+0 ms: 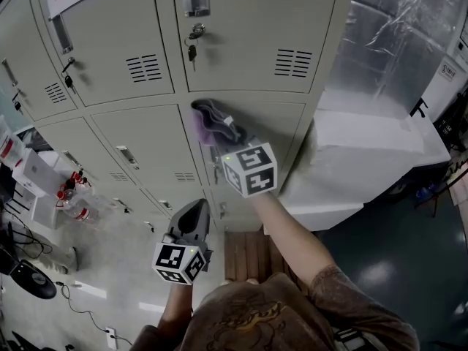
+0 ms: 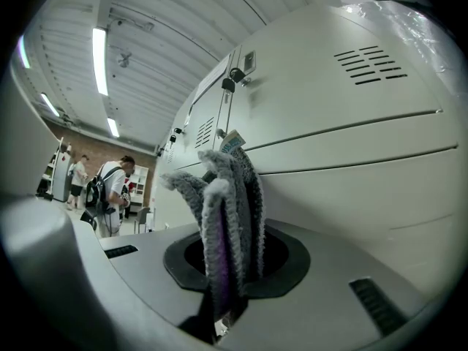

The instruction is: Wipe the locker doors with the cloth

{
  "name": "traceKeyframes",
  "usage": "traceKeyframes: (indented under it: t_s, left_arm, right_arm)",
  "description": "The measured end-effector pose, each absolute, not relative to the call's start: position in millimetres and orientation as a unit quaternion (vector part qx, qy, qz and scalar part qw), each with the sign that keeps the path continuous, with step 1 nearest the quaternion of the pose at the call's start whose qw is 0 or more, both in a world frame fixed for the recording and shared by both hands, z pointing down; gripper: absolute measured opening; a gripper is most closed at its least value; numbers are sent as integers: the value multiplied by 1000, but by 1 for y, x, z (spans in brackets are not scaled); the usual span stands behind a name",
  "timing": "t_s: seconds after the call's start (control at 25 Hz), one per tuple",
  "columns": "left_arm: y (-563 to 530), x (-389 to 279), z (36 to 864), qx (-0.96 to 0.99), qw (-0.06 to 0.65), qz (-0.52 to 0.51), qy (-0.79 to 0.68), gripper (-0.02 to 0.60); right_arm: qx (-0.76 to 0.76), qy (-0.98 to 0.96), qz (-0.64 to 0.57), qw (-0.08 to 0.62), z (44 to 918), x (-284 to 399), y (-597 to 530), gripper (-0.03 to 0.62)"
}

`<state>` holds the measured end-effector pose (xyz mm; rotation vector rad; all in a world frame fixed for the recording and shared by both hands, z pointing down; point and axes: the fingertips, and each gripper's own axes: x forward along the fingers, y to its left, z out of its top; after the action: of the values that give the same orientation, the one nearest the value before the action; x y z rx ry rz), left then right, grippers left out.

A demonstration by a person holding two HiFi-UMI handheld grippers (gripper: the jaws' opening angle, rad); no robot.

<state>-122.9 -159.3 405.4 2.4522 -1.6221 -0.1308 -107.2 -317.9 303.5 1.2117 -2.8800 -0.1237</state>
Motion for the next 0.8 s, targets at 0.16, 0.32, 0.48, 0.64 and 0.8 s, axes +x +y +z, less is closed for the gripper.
traceKeyframes:
  t_s: [0.16, 0.32, 0.48, 0.64, 0.8]
  left_arm:
    - [-158, -116, 406, 835, 100, -44, -540, 0]
    - [-157, -108, 406, 841, 100, -43, -530, 0]
    - [-155, -99, 407, 847, 101, -42, -520, 0]
    - [-154, -91, 407, 853, 102, -41, -511, 0]
    - [-151, -83, 407, 857, 103, -41, -503, 0]
  right_arm:
    - [404, -914, -38, 8, 304, -87, -320, 52]
    - [419, -907, -43, 14, 306, -68, -322, 52]
    - [437, -898, -42, 15, 306, -44, -324, 52]
    - [455, -890, -34, 12, 304, -16, -326, 52]
    - [474, -880, -37, 17, 303, 12, -328, 52]
